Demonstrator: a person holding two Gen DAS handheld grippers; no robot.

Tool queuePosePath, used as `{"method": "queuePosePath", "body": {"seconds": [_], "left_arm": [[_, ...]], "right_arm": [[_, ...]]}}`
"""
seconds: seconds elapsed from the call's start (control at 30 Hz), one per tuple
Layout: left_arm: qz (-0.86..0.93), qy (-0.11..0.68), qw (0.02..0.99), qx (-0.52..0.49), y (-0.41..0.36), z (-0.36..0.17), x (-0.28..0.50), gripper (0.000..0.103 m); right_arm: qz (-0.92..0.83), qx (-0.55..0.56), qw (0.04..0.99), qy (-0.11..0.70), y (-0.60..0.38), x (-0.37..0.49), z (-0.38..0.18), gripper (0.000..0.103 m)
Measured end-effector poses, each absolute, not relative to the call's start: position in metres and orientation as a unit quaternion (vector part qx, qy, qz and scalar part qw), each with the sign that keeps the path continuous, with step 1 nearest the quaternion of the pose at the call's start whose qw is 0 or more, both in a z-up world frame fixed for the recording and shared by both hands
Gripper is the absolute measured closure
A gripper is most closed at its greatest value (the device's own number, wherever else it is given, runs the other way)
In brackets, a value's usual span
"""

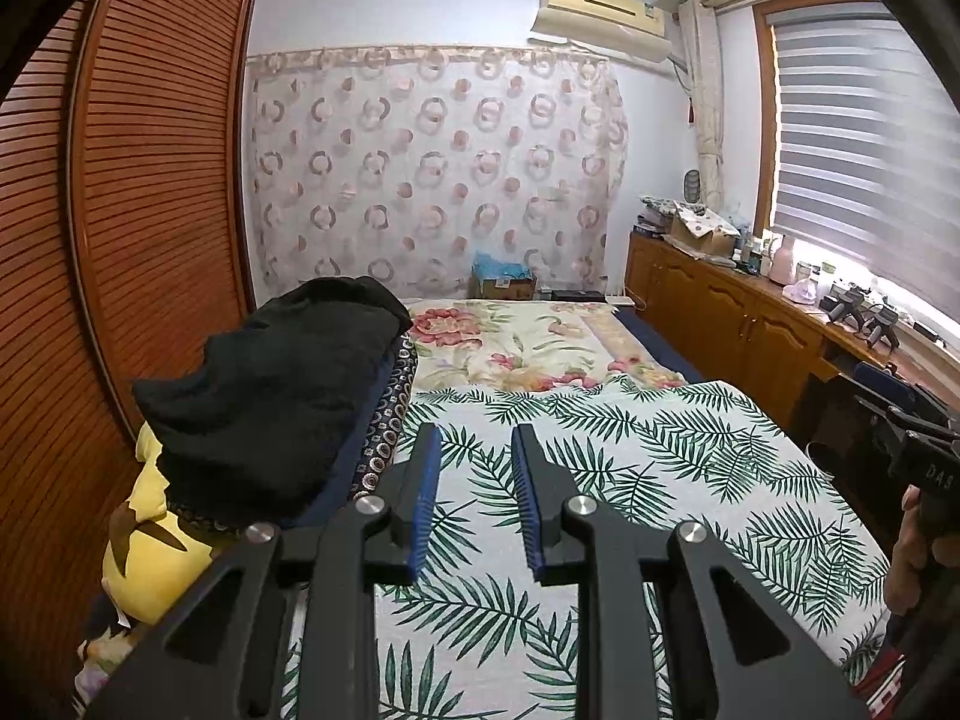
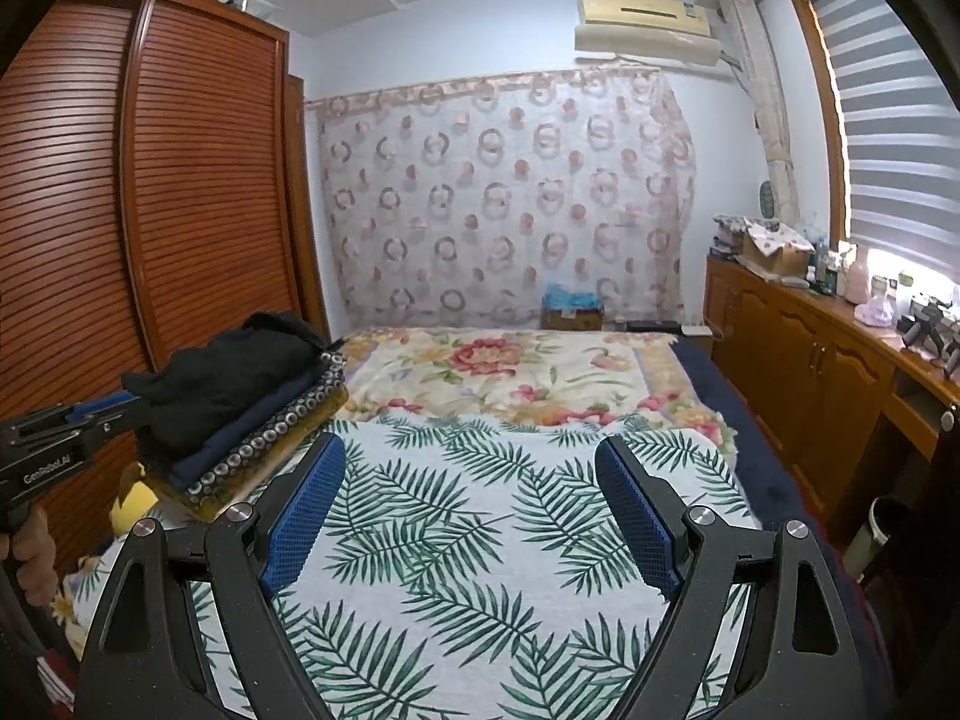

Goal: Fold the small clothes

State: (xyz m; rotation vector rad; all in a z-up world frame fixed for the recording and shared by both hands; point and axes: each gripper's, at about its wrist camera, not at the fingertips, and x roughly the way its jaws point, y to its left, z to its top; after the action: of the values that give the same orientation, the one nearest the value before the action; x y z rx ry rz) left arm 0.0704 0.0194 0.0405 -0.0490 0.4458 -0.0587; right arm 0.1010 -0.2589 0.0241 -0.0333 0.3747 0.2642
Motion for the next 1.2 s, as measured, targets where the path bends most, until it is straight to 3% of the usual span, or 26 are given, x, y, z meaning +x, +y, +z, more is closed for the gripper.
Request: {"method": "queuePosePath", "body": {"seconds": [1.2], "left_arm": [[-0.027,0.217,0.976,-0.021,0.0217,0.0474,0.0683,0.079]], "right_arm": [[0.129,-0.016,0.975,0.183,-0.2625,0.1004,0.0253,0.016]]}}
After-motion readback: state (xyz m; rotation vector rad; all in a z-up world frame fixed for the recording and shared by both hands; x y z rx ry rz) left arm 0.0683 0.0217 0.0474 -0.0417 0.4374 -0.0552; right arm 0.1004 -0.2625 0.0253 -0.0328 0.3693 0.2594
